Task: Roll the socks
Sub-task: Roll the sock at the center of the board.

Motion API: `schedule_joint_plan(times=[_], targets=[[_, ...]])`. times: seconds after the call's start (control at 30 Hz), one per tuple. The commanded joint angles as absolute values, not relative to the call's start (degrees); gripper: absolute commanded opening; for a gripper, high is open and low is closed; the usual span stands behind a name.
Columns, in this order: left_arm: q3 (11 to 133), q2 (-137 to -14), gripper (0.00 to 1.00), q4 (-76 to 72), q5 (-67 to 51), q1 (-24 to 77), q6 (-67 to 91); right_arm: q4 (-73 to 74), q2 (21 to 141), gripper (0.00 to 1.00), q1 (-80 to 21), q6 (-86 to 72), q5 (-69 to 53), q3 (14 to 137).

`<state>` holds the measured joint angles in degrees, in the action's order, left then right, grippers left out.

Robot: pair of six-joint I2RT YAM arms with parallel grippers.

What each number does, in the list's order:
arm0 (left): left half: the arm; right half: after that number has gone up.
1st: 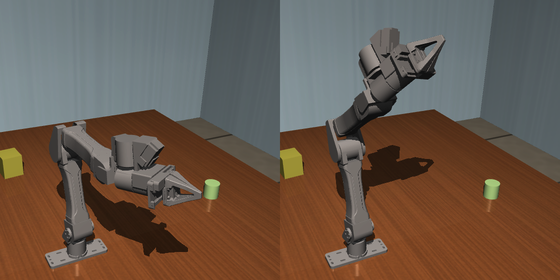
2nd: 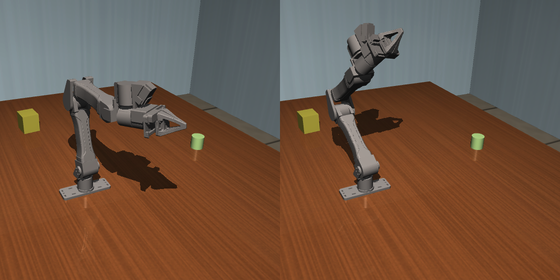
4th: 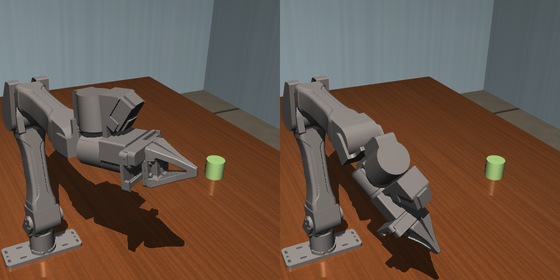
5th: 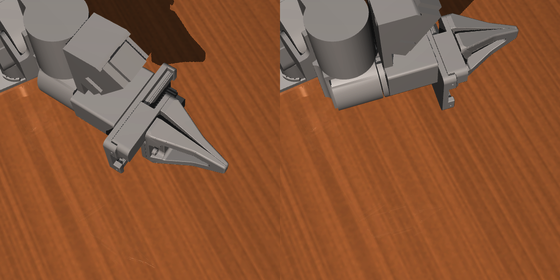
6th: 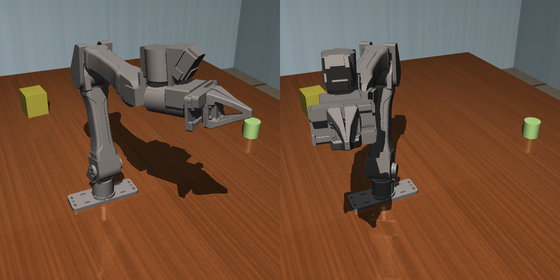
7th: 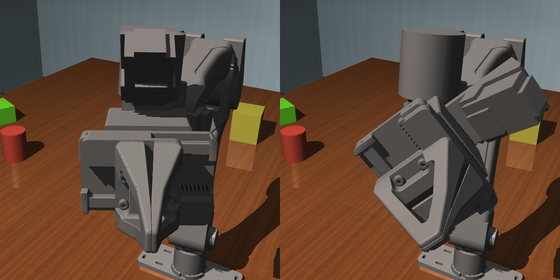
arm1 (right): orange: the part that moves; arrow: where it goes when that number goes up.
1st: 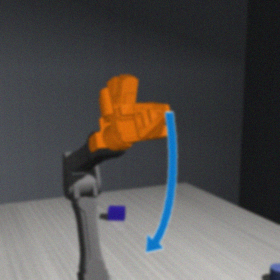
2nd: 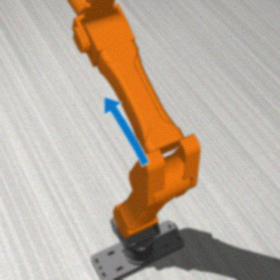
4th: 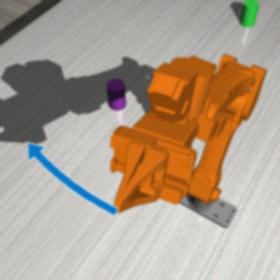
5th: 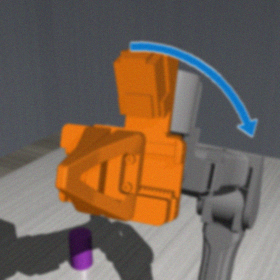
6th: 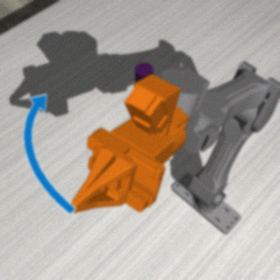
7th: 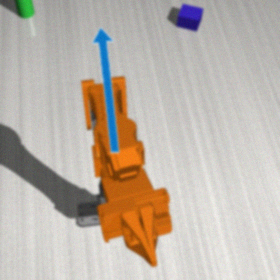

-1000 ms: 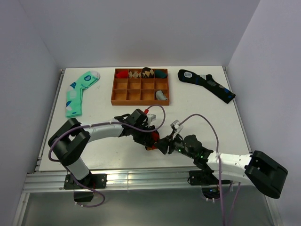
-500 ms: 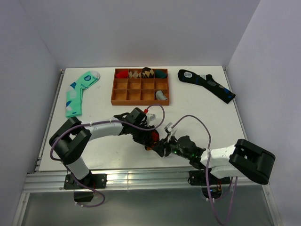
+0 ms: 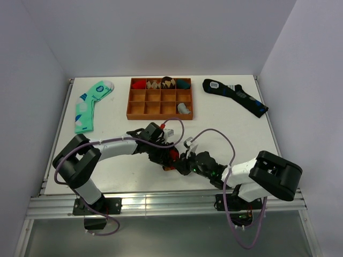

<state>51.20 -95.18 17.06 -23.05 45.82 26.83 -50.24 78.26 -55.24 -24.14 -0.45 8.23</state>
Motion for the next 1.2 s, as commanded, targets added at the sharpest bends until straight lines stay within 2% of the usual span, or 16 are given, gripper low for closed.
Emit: schedule_joint_plan(times=[0.0,0.23,0.37,0.47,0.77,1.07,1.17], targets=[[47.64,-94.66,0.04,21.10,-19.42,45.97,28.38,-43.98,79.19,0.15,-54.94,-27.41,1.58,11.51],[44.21,-89.74,0.11,15.12,-18.20,46.32,33.13,-29.66,80.16,0.10,-50.46,-33.22,-3.34,16.60],[41.93,-85.44,0.25,10.21,-15.92,47.55,35.24,-21.64,81.47,0.08,-48.44,-35.76,-8.16,21.25],[40.17,-82.71,0.31,7.13,-12.05,49.74,36.38,-15.14,83.66,0.07,-46.76,-35.51,-10.89,24.68],[37.36,-80.69,0.36,-2.45,5.08,58.26,39.81,1.39,86.22,0.05,-45.62,-32.09,-12.13,32.07],[32.62,-74.01,0.40,-3.87,23.79,61.34,44.29,11.51,87.18,0.05,-45.53,-29.01,-12.65,38.67],[30.68,-72.25,0.41,-5.70,26.18,62.22,44.65,14.84,88.94,0.05,-45.44,-27.87,-13.62,41.57]])
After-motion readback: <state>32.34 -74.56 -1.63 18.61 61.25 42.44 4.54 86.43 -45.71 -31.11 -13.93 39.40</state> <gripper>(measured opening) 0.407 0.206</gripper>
